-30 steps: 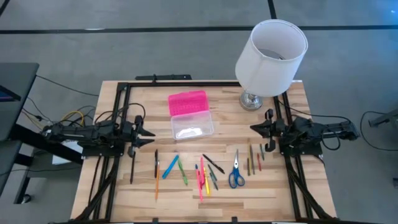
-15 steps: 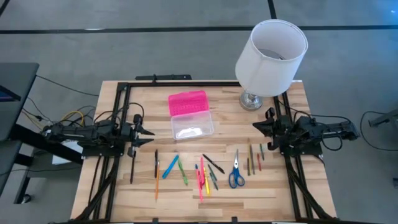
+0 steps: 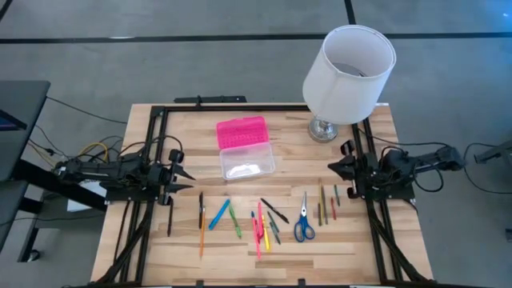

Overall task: Pick & place school supplies into a supply box
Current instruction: Put the blue pen into the pink supply box

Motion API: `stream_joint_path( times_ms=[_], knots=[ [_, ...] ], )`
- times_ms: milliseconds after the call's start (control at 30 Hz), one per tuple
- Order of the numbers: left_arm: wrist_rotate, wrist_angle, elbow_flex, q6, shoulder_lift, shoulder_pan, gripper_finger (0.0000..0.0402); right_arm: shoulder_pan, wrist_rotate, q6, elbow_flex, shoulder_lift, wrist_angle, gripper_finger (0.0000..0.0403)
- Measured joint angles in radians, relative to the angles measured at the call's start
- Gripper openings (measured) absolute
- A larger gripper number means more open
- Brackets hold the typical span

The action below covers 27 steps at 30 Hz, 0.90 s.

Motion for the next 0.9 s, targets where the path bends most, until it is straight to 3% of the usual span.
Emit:
stream_joint_path(
  times_ms=[333, 533, 667, 900],
  knots=[
    [-0.031, 0.02, 0.003, 0.146, 0.0, 0.0, 0.01, -0.048, 0.006, -0.059, 0.166, 0.296, -0.013, 0.0],
    [-0.211, 0.012, 0.008, 0.029, 0.024, 0.001, 0.01, -0.075, 0.092, -0.059, 0.2, 0.474, -0.014, 0.0],
    [-0.246, 0.018, 0.01, -0.032, 0.111, 0.0, 0.01, -0.094, 0.124, -0.084, 0.2, 0.562, -0.014, 0.0],
    [-0.205, 0.152, 0.128, -0.011, 0.338, 0.0, 0.01, -0.135, 0.125, -0.15, 0.2, 0.657, 0.054, 0.0]
  ],
)
